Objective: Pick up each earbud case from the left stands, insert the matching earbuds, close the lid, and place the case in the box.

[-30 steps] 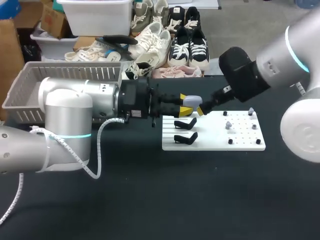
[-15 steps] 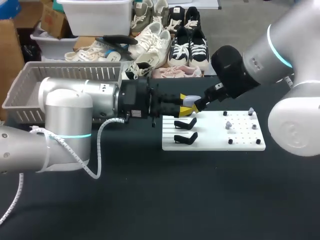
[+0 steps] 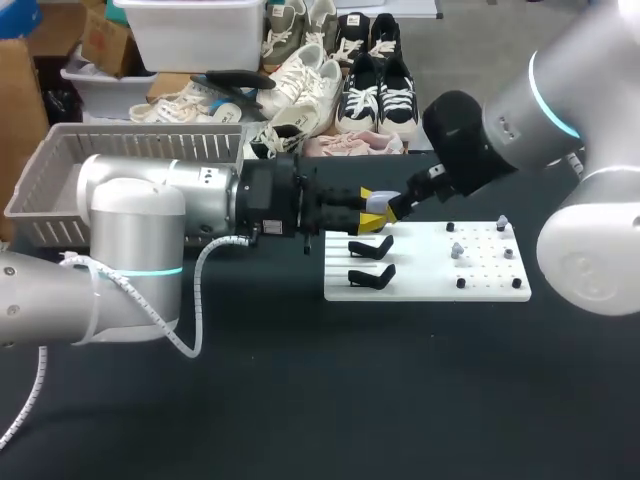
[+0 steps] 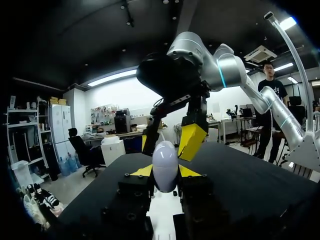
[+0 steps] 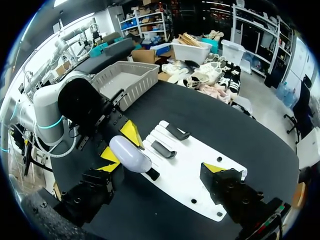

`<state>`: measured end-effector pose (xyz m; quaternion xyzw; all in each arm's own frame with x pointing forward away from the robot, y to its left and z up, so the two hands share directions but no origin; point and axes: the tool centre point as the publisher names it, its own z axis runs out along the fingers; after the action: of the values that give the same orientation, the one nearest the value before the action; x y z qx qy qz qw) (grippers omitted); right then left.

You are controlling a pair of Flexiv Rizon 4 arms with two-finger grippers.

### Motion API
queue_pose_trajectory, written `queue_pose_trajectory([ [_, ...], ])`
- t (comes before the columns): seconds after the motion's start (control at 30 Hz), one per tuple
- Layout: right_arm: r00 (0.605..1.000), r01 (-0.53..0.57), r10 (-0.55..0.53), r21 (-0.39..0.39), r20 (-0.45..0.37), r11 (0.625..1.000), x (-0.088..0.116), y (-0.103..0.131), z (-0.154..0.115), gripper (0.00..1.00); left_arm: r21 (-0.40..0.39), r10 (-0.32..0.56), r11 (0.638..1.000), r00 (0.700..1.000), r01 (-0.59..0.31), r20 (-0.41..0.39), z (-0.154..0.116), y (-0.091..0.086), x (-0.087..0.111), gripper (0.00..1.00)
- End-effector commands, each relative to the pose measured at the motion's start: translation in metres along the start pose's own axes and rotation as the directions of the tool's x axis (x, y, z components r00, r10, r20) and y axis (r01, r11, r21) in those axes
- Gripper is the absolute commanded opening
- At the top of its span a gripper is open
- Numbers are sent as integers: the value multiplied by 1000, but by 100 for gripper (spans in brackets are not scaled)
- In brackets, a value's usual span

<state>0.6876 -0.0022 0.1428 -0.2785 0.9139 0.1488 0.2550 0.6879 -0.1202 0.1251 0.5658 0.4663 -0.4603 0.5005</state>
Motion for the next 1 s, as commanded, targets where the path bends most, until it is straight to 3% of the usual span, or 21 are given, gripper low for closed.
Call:
queue_pose_trajectory([
  [0.03, 1000, -3, 2, 43, 18, 999, 0, 2, 0, 100, -2, 1, 1000, 1000, -1, 1, 0, 0, 1, 0],
  [0.57, 995, 12, -19, 83, 93, 997, -26, 1, -24, 100, -2, 1, 1000, 1000, -1, 1, 0, 0, 1, 0],
  [0.7, 995, 30, -46, 179, 86, 983, -26, -10, -39, 100, -2, 1, 1000, 1000, -1, 1, 0, 0, 1, 0],
  [1.0, 999, 40, -22, 391, -49, 919, -6, -63, -70, 100, -2, 1, 1000, 1000, -1, 1, 0, 0, 1, 0],
])
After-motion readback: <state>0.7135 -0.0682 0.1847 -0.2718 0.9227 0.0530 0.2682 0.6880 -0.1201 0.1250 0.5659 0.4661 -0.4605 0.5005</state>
